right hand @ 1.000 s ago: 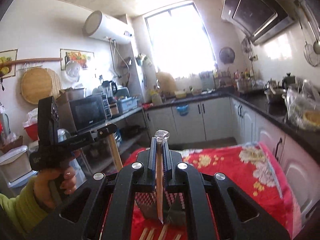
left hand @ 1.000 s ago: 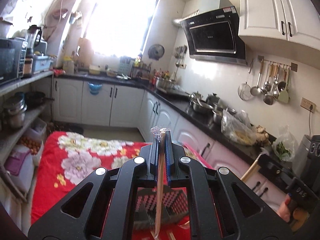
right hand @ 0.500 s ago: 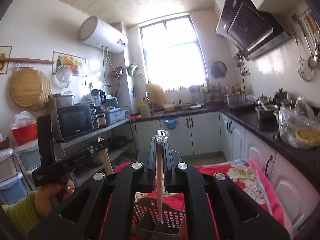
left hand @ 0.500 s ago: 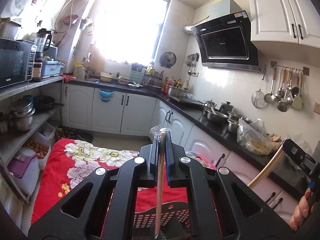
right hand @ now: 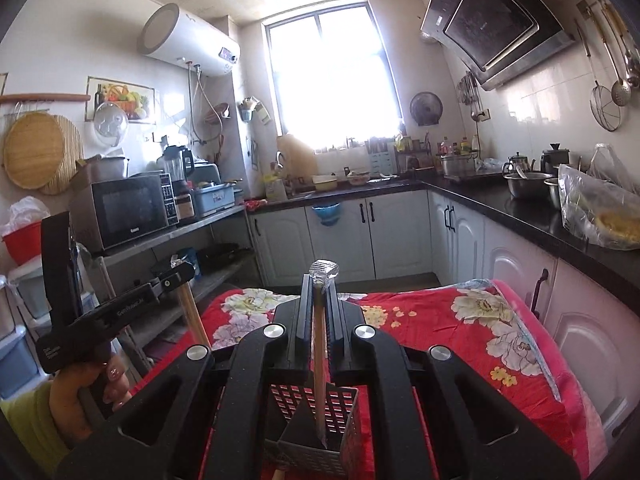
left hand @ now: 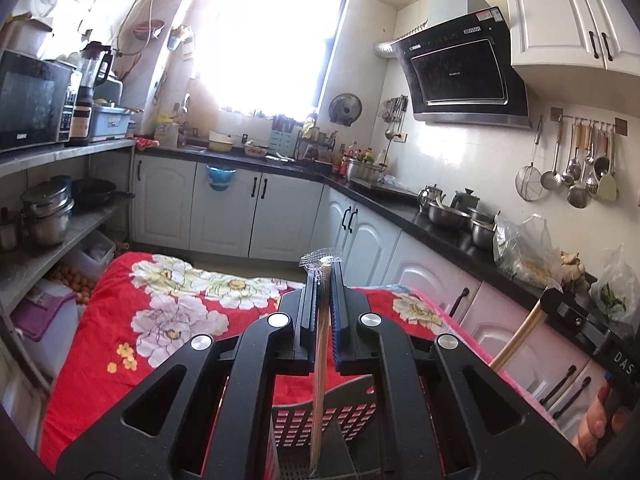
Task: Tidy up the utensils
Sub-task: 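Lift the left tool's chopsticks over the grey caddy while the right tool carries its pair there, then open the left tool to drop chopsticks into the caddy while the right tool releases its pair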
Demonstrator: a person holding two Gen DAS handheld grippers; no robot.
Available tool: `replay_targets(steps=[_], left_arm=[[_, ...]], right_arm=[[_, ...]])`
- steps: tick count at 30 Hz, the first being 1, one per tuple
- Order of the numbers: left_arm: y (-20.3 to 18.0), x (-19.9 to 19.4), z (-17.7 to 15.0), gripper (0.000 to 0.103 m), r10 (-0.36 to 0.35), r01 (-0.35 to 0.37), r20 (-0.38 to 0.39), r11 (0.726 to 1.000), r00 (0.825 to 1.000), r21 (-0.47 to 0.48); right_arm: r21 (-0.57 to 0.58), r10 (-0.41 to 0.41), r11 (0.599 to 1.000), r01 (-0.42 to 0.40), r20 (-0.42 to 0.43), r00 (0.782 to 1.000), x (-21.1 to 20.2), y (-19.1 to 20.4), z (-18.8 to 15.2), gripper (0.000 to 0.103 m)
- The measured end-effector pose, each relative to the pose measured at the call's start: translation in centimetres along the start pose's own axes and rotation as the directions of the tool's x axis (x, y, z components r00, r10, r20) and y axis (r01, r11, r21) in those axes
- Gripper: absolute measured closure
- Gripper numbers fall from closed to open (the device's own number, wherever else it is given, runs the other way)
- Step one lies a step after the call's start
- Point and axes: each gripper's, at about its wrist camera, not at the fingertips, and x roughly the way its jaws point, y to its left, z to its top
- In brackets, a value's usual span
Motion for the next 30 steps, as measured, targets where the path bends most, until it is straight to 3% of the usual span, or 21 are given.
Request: replay_targets(steps=[23,26,28,30], left_arm=[[2.3,0.2,-3.9,0.098,0.004,-0.008,-0.068,0.998,0.998,-0.058],[2.5,-0.1,-4.2,0.082,-0.002,-0.006,-0.094,0.997,0.996,-0.081],[2.6,-0.4,-4.4,0.08,-0.004,-0.004,-0.101,0.996,0.995,-0.085],[2.5,-0.7,-4.5,0.079,-0.001,-0.007,-0.104,0.996,0.995,-0.084]], right_arm=[[0.049,-0.022,0.998,0.025,-0.048,0.999,1.3,-0.6,-4.0,0.096],[0.071,-0.02,0.997,0.024,-0.059,0.998,1.0,-0.9,-4.2,0.085],[0.081,-0.026,0.996,0.03,-0.056,0.998,0.6,-1.2,-4.3,0.071],[0.086,-0.027,0.996,0.032,-0.055,0.998,0.3,-1.4,-4.3,0.07]])
